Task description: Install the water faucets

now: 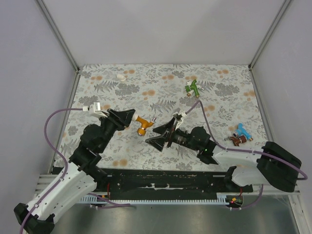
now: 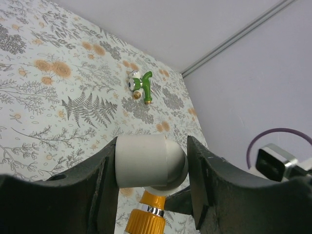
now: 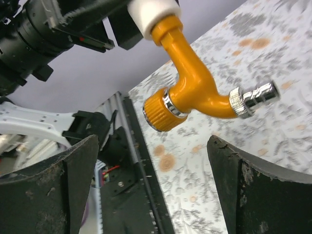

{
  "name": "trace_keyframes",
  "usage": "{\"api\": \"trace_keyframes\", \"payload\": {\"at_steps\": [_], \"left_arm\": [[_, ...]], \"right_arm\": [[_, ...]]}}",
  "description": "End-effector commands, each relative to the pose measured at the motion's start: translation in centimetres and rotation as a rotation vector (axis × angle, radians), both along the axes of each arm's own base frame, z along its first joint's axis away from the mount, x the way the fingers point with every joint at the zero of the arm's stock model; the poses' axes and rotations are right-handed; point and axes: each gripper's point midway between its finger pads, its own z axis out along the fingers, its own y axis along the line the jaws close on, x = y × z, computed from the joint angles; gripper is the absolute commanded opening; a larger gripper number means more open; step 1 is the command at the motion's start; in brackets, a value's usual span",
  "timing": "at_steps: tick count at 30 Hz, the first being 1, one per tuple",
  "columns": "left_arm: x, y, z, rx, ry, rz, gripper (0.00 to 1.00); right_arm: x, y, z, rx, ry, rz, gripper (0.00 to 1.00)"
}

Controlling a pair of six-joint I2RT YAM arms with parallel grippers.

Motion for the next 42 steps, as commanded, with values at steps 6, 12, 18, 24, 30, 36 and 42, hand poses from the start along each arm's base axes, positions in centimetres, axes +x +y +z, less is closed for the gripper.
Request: {"api": "trace_keyframes", "payload": {"at_steps": [6,12,18,24,30,36,42], "left_arm": [[-0.1,0.8,3.3,-0.053,-0.029,0.039,0.02],[0.0,0.7,3.4,-0.046,-0.022,0.036,0.02],[-0.1,0.5,3.5,-0.051,-0.021,0.027,0.02],[-0.2,0.4,3.7,-0.068,-0.019,0.020,0.02],[-0.3,0.2,3.6,-0.077,-0.009,0.009,0.02],[-0.3,0.0,3.6,-0.092,-0.006,-0.001,0.02],[-0.4,-0.3,3.8,-0.108,-0.005,-0.017,0.02]], "right_arm": [[1.8,-2.5,2.3,-0.368,-0.477,-0.182,0.98],[1.6,-1.6,3.1,-0.539,-0.784,-0.192,0.98],[0.6,0.3,3.1,-0.614,-1.017,-0.211,0.98],[0.9,1.4,3.7,-0.569,-1.130,-0.320,0.98],[1.3,2.4,3.6,-0.555,-1.178,-0.356,0.98],[1.8,3.0,3.5,-0.565,-1.216,-0.414,0.98],[2.8,4.0,2.0,-0.637,-1.250,-0.461,0.98]]}}
